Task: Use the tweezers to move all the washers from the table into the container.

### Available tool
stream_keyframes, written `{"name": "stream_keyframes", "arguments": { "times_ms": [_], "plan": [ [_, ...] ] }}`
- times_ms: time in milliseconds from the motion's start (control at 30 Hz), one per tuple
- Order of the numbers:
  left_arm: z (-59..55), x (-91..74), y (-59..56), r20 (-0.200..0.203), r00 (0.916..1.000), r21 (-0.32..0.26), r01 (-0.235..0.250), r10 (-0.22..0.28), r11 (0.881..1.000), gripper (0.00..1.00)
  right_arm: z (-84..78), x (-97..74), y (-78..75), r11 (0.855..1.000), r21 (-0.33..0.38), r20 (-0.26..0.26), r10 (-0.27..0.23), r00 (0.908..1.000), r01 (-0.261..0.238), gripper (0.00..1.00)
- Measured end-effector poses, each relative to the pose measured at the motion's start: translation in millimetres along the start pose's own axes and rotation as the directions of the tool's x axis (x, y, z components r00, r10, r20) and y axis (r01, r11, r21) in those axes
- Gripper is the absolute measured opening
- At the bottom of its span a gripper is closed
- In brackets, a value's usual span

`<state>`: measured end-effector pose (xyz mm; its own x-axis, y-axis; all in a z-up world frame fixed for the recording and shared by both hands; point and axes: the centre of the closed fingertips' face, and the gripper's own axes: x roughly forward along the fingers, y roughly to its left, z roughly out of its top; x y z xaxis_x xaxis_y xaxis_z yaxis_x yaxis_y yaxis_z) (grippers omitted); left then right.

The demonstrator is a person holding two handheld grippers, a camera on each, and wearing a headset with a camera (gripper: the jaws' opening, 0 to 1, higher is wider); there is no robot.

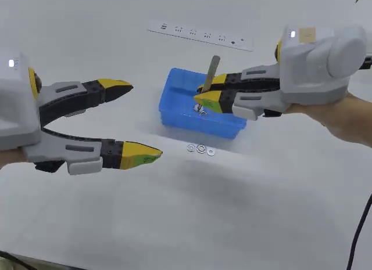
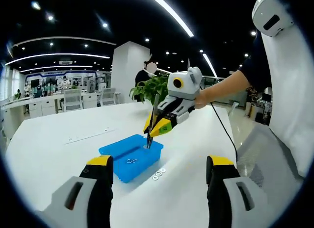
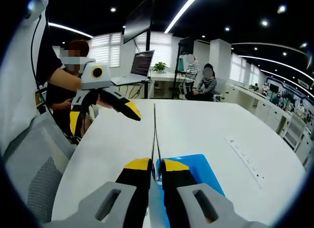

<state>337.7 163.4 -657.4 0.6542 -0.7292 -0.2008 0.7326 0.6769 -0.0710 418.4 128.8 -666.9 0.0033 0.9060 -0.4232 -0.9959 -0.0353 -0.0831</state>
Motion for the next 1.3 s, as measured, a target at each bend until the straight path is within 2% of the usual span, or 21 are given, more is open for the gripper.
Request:
{"name": "stream_keyframes", "arguments": {
  "times_ms": [167, 300, 467, 667, 867, 1133, 1300],
  "plan": [
    [-0.6, -0.9, 2.4, 0.003, 0.9997, -0.025, -0.023, 0.023, 0.999, 1.00, -6.1, -0.5, -26.6, 0.998, 0.025, 0.004, -0.054, 0.9985, 0.054, 0.09],
    [-0.2, -4.1, 5.2, 0.003, 0.9996, -0.030, -0.029, 0.029, 0.999, 1.00, -19.1, 3.1, -43.1, 0.995, 0.051, -0.006, -0.089, 0.9960, 0.089, 0.09],
    [1.0, -4.2, 8.9, 0.005, 0.9993, -0.039, -0.036, 0.036, 0.999, 1.00, -38.0, 9.0, -54.3, 0.991, 0.085, -0.020, -0.100, 0.9948, 0.101, 0.09],
    [2.7, -5.2, 13.4, 0.003, 0.9985, -0.045, -0.054, 0.054, 0.998, 1.00, -63.2, 18.9, -65.3, 0.985, 0.133, -0.032, -0.103, 0.9942, 0.106, 0.09],
    [-4.3, -10.3, 19.5, -0.023, 0.9966, -0.061, -0.080, 0.079, 0.995, 1.00, -80.3, 26.8, -76.7, 0.976, 0.176, -0.042, -0.121, 0.9918, 0.126, 0.09],
    [-7.4, -4.2, 19.5, -0.034, 0.9960, -0.079, -0.085, 0.082, 0.993, 1.00, -87.4, 27.2, -79.0, 0.976, 0.179, -0.059, -0.111, 0.9920, 0.120, 0.09],
    [-3.5, 1.7, 16.8, -0.028, 0.9968, -0.079, -0.077, 0.075, 0.994, 1.00, -90.4, 26.6, -77.5, 0.978, 0.170, -0.069, -0.107, 0.9918, 0.118, 0.09]
  ]
}}
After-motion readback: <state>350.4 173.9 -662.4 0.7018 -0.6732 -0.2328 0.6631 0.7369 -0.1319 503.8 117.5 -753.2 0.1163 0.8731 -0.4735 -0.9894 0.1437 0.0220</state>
